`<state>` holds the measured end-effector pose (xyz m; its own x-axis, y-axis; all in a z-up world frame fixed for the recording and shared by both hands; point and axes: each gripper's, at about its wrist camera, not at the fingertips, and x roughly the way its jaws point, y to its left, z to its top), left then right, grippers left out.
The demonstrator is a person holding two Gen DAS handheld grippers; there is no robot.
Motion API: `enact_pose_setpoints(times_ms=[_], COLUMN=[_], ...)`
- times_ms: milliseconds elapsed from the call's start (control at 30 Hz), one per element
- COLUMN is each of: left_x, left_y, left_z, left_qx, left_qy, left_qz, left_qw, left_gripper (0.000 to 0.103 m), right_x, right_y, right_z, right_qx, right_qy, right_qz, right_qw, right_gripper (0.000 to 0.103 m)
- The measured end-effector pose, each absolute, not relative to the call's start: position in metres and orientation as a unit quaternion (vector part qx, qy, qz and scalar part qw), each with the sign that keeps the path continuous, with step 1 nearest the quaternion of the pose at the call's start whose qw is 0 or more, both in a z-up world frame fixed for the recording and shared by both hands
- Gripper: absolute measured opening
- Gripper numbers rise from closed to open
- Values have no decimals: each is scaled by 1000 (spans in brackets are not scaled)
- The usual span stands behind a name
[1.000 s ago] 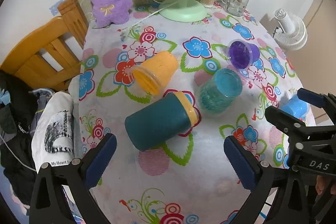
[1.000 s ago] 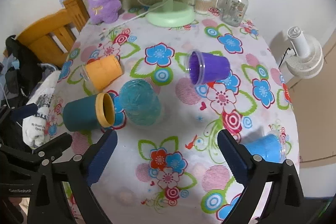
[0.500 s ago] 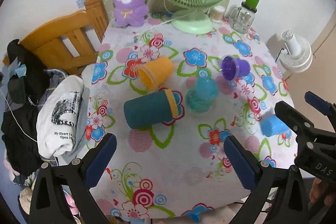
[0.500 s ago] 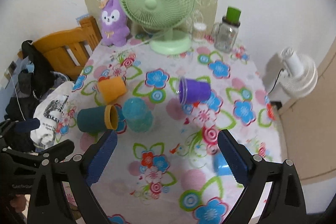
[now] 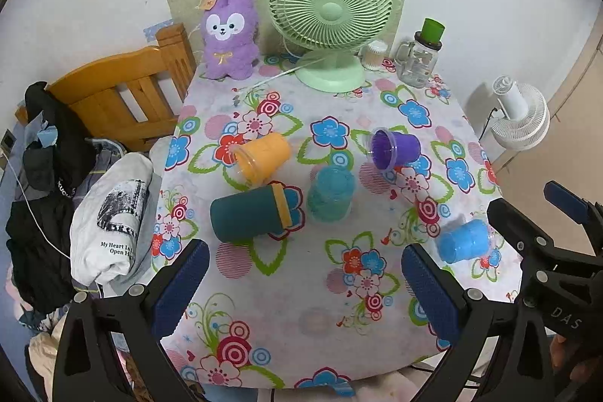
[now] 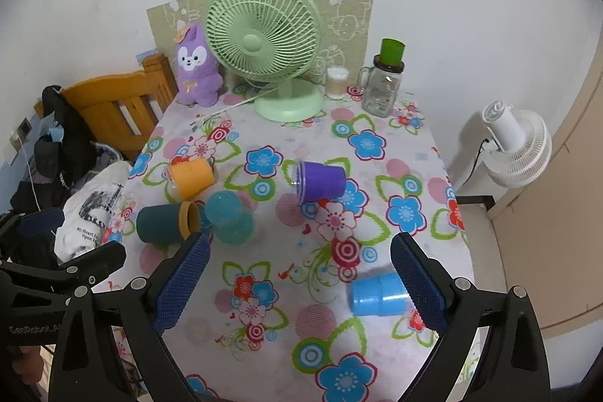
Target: Flip cup upside down
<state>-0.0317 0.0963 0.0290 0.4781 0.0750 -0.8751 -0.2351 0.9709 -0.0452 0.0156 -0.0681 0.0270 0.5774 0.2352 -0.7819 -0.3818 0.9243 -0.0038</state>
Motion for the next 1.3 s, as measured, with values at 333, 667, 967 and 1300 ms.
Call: enact_pose_setpoints(times_ms=[333, 667, 967, 1300], left_x=[-41, -48, -50, -49], left_y=[76, 69, 68, 69], left_z=[41, 45, 47, 47], left_qx=[-64, -60, -58, -57], left_qy=[488, 483, 480, 482], left_qz=[87, 87, 88, 87], left_qw=[866, 869, 871, 870], left_gripper=[103, 103, 103, 103], right_x=[1, -9, -11, -11], right_y=[-92, -102, -104, -104], right_z=[35, 39, 40, 40], right_qx=[-68, -62, -61, -62], right_qy=[412, 403, 401, 400], right_qz=[161, 152, 151, 151], right_qw=[894, 900, 902, 902], right_gripper=[98, 98, 98, 98])
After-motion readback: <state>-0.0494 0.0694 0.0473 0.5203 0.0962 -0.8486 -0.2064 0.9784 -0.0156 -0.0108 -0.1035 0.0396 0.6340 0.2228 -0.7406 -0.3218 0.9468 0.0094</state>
